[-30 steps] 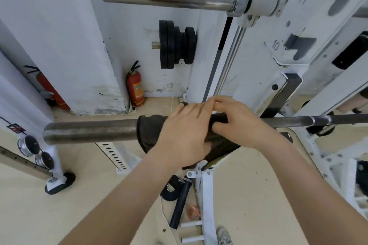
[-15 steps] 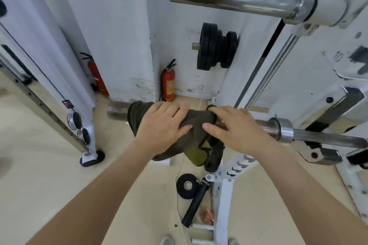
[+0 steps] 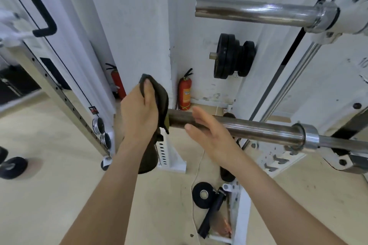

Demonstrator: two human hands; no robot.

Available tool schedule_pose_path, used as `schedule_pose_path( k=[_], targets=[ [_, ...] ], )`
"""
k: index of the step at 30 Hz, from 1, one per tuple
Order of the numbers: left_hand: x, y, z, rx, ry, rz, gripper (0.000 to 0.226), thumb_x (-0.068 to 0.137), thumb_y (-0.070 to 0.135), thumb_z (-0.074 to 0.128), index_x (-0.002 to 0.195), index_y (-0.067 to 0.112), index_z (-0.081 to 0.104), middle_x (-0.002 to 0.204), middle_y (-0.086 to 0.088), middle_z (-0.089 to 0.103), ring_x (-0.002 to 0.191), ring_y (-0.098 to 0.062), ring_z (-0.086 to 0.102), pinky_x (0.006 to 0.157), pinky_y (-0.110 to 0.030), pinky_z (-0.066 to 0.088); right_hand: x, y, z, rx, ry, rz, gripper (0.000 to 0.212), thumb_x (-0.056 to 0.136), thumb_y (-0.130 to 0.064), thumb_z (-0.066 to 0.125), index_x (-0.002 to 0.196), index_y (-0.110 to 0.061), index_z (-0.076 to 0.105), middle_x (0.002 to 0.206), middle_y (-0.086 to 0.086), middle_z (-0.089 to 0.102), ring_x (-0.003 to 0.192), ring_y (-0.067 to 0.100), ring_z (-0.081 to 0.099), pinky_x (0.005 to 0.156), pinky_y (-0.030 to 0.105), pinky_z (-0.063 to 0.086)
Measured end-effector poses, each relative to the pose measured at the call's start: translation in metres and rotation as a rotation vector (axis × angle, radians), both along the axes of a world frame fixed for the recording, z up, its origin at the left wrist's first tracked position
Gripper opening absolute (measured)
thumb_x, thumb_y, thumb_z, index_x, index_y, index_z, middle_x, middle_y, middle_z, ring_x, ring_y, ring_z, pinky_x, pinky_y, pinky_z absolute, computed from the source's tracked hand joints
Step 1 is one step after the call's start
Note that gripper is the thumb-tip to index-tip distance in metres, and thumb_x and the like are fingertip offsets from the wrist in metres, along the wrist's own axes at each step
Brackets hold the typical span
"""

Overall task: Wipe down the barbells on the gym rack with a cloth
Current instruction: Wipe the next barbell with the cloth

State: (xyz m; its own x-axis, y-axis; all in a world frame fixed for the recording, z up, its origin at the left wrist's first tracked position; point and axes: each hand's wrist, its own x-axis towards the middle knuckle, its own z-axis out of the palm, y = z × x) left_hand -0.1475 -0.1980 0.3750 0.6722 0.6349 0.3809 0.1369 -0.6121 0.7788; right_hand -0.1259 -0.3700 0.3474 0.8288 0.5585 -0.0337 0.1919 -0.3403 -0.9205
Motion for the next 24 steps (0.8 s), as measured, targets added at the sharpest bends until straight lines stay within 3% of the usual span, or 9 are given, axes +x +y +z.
schedule_pose_path(
  k=[2,5,7,11,13,16,20,22,24],
  targets=[
    [-0.012,-0.027,0.029,-0.155,-0.115,-0.184,0.038,0.102,0.027,0.040,0.063,0.025,0.042,0.052,0.011,0.043,0.049,0.000,0.043,0.048,-0.013,0.031,-0.003,0.004,0.017,0.146,0.061,0.083,0.071,0.084,-0.058,0.060,0.145,-0.031,0.035,0.139,-0.005,0.051,0.126,0.005,0.048,0.103,0.029,0.042],
    [-0.021,-0.057,0.056,-0.368,-0.157,-0.501,0.013,0.097,0.021,0.050,0.092,0.018,0.061,0.080,0.006,0.064,0.074,0.000,0.061,0.065,-0.015,0.047,-0.009,-0.008,0.055,0.439,0.096,-0.044,0.039,0.088,-0.031,0.059,0.125,-0.020,0.055,0.111,0.001,0.069,0.104,0.011,0.066,0.083,0.023,0.054],
    [-0.026,-0.074,0.065,-0.424,-0.207,-0.664,0.012,0.096,0.021,0.054,0.100,0.018,0.065,0.091,0.003,0.068,0.085,-0.004,0.064,0.070,-0.017,0.050,-0.014,-0.029,0.077,0.467,0.008,-0.164,0.022,0.091,-0.029,0.056,0.110,-0.023,0.066,0.101,0.000,0.073,0.095,0.013,0.069,0.078,0.026,0.056],
    [-0.020,-0.109,0.068,-0.133,-0.308,-0.728,0.027,0.090,0.044,0.052,0.084,0.021,0.065,0.092,0.005,0.055,0.089,-0.007,0.055,0.073,-0.019,0.044,-0.023,-0.099,0.102,0.483,-0.045,-0.262,0.021,0.093,-0.031,0.056,0.098,-0.020,0.073,0.096,0.006,0.073,0.092,0.020,0.068,0.082,0.033,0.053],
    [-0.012,-0.133,0.069,-0.105,-0.327,-0.913,0.029,0.090,0.048,0.050,0.093,0.027,0.069,0.106,0.002,0.054,0.105,-0.014,0.054,0.085,-0.027,0.045,-0.032,-0.137,0.110,0.540,0.006,-0.281,0.023,0.090,-0.026,0.056,0.100,-0.017,0.074,0.095,0.006,0.072,0.089,0.020,0.067,0.080,0.030,0.053],
    [-0.003,-0.185,0.061,-0.391,-0.130,-1.382,0.017,0.084,0.047,0.060,0.094,0.034,0.065,0.091,0.006,0.064,0.088,-0.009,0.061,0.073,-0.024,0.049,-0.048,-0.196,0.124,0.614,-0.003,-0.348,0.015,0.083,-0.024,0.065,0.090,-0.019,0.078,0.086,0.004,0.073,0.080,0.015,0.068,0.074,0.025,0.054],
    [0.004,-0.272,0.033,-0.754,0.334,-1.708,0.036,0.076,0.020,0.073,0.095,0.023,0.043,0.090,-0.034,0.061,0.078,-0.032,0.059,0.071,-0.048,0.048,-0.058,-0.289,0.136,0.571,-0.094,-0.551,0.020,0.068,-0.028,0.065,0.073,-0.013,0.078,0.067,0.004,0.071,0.060,0.014,0.067,0.058,0.021,0.055],
    [0.004,-0.315,0.014,-0.608,0.481,-1.737,0.039,0.078,0.024,0.071,0.105,0.024,0.043,0.094,-0.027,0.066,0.084,-0.032,0.065,0.080,-0.048,0.052,-0.053,-0.335,0.138,0.577,-0.118,-0.664,0.018,0.066,-0.027,0.068,0.071,-0.011,0.077,0.065,0.006,0.071,0.057,0.015,0.066,0.056,0.021,0.055],
    [0.000,-0.356,-0.007,-0.195,0.579,-1.709,0.030,0.082,0.042,0.064,0.105,0.030,0.048,0.090,-0.007,0.071,0.085,-0.025,0.067,0.082,-0.049,0.054,-0.041,-0.382,0.139,0.528,-0.154,-0.763,0.015,0.071,-0.024,0.068,0.072,-0.011,0.077,0.066,0.005,0.071,0.057,0.015,0.067,0.057,0.022,0.056]
  ],
)
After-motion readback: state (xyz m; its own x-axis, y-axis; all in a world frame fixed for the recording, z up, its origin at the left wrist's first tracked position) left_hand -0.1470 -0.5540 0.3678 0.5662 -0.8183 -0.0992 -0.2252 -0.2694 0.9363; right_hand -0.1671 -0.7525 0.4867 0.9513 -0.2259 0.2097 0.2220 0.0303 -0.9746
